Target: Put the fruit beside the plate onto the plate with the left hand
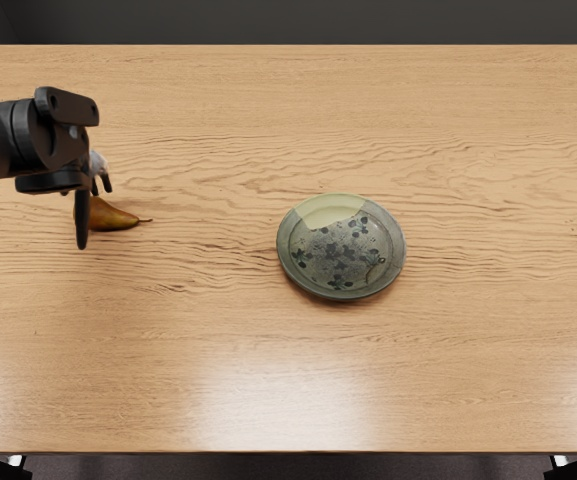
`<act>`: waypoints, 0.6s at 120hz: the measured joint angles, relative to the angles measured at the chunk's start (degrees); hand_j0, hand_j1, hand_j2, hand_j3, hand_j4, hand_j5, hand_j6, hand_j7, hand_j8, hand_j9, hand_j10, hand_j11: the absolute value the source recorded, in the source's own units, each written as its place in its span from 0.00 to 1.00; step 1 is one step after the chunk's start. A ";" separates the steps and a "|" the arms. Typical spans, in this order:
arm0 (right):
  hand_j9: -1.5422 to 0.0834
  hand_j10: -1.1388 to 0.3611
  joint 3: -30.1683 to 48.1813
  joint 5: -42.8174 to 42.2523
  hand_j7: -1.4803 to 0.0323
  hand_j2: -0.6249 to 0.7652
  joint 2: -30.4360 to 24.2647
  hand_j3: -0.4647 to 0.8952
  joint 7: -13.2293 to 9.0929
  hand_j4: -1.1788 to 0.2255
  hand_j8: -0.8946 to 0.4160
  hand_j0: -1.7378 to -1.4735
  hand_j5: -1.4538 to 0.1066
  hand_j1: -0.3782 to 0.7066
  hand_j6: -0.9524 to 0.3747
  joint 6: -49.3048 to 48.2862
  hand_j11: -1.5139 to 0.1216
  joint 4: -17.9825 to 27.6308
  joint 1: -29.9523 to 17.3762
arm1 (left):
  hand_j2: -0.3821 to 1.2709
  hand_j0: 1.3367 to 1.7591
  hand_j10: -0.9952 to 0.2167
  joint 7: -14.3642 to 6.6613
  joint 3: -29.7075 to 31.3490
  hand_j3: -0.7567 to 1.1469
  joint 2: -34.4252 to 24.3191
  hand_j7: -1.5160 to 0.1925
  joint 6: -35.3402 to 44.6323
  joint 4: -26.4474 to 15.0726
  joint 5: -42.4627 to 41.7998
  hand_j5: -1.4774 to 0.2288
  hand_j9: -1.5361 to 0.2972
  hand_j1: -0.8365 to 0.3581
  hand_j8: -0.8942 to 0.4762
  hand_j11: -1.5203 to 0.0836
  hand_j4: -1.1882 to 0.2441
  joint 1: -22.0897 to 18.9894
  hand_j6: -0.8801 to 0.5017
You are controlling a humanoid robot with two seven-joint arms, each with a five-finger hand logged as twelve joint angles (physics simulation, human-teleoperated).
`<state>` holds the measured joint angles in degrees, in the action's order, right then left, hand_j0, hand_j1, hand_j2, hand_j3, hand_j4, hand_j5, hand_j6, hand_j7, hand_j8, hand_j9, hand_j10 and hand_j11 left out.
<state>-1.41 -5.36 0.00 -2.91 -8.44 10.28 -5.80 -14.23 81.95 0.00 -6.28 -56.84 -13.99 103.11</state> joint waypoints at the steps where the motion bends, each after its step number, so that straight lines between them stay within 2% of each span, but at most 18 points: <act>1: 0.94 0.75 0.00 0.00 0.97 0.45 0.00 0.34 0.00 0.83 0.67 0.30 0.92 0.04 0.71 0.00 0.91 0.00 0.00 | 0.26 0.76 0.63 0.00 0.04 0.40 0.00 0.71 0.17 0.01 -0.01 0.69 0.67 0.76 0.48 0.76 0.67 -0.13 0.47; 72: 0.94 0.75 0.00 0.00 0.97 0.45 0.00 0.34 -0.01 0.83 0.67 0.30 0.92 0.04 0.71 0.00 0.91 0.00 0.00 | 0.26 0.76 0.61 0.08 -0.08 0.40 0.00 0.69 6.18 0.36 -0.76 0.67 0.66 0.74 0.47 0.74 0.65 -2.11 0.45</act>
<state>-1.41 -5.36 0.00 -2.92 -8.44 10.28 -5.80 -14.15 81.87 0.00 -0.09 -56.48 -14.75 101.00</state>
